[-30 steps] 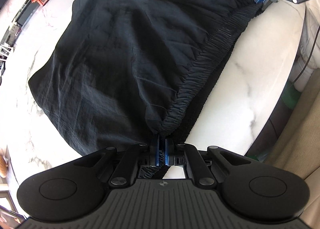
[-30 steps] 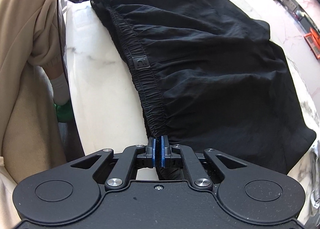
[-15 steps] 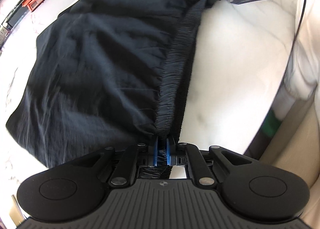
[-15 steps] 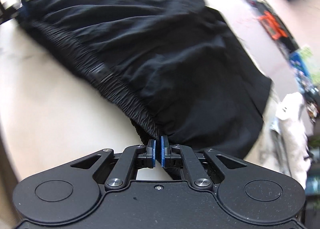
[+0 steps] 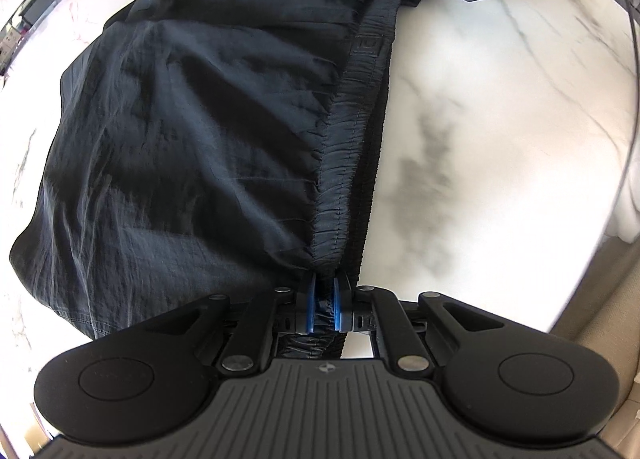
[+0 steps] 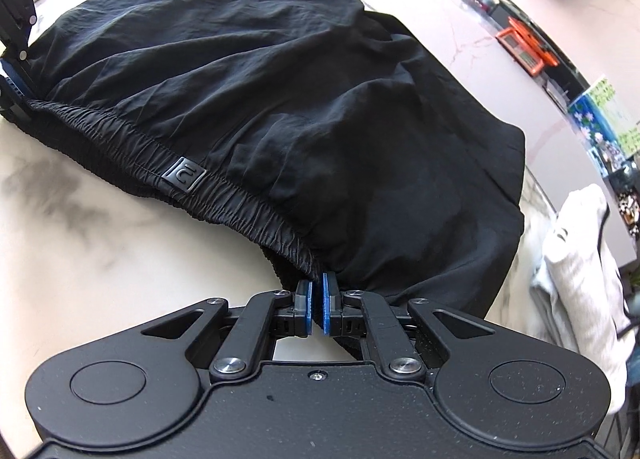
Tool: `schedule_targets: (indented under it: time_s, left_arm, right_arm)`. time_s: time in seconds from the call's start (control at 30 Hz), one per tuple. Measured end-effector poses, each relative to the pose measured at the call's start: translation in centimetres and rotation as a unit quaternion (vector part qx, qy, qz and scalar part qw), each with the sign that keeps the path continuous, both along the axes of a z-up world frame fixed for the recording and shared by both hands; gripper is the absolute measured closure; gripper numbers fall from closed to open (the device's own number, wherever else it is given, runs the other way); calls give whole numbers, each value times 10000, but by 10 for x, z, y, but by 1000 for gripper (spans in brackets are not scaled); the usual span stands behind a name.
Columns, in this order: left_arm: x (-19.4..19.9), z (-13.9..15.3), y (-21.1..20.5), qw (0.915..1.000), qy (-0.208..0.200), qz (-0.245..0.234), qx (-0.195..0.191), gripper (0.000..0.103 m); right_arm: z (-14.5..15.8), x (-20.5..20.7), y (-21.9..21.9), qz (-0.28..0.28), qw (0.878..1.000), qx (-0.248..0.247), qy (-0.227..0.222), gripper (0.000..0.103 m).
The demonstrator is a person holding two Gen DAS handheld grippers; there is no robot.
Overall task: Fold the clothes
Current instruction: 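Regrasp the waistband edge with the left tool while the right tool holds the other end, then open both tools and release the waistband onto the table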
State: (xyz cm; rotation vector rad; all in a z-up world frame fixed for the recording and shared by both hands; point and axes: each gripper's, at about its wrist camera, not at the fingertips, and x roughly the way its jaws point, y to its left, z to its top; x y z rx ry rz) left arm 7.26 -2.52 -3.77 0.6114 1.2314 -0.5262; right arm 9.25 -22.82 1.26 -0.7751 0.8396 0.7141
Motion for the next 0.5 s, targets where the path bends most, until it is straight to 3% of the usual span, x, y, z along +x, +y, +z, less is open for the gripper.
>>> schedule_targets:
  time_s: [0.23, 0.5]
  left_arm:
    - [35, -5, 11, 9999, 30, 169, 6, 95]
    - [35, -12, 13, 9997, -58, 224, -3, 95]
  right_arm:
    - [-5, 10, 6, 87, 9998, 167, -5, 99]
    - [-10, -6, 7, 82, 9999, 137, -30, 99]
